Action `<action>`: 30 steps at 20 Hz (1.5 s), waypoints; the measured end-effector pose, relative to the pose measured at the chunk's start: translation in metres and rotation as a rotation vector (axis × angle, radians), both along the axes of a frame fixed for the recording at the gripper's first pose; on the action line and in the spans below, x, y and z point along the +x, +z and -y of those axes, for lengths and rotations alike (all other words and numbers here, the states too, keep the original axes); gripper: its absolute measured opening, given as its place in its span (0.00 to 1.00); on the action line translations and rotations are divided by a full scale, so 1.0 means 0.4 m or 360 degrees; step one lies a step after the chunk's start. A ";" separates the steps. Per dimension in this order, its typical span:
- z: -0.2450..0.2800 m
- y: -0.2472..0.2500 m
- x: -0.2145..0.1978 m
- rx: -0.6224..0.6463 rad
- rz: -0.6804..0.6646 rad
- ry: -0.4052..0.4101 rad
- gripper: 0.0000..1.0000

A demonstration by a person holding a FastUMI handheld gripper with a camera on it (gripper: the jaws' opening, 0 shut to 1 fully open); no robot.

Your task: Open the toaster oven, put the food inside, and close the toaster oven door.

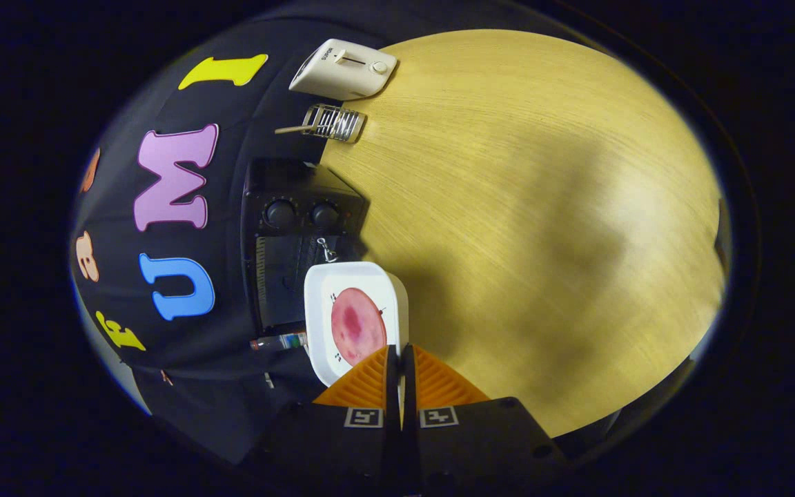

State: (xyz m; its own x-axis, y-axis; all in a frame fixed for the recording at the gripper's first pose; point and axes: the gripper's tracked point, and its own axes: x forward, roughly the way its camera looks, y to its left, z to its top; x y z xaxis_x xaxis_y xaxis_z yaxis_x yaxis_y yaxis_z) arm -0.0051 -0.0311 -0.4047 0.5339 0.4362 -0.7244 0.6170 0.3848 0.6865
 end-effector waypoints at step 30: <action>-0.407 -0.126 0.494 0.0024 0.0009 -0.0928 0.11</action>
State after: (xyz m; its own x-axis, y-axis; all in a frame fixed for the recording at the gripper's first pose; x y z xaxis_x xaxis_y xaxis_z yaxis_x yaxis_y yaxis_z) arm 0.1925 0.1319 -0.4552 0.6930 0.0793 -0.7166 0.7201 -0.0275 0.6934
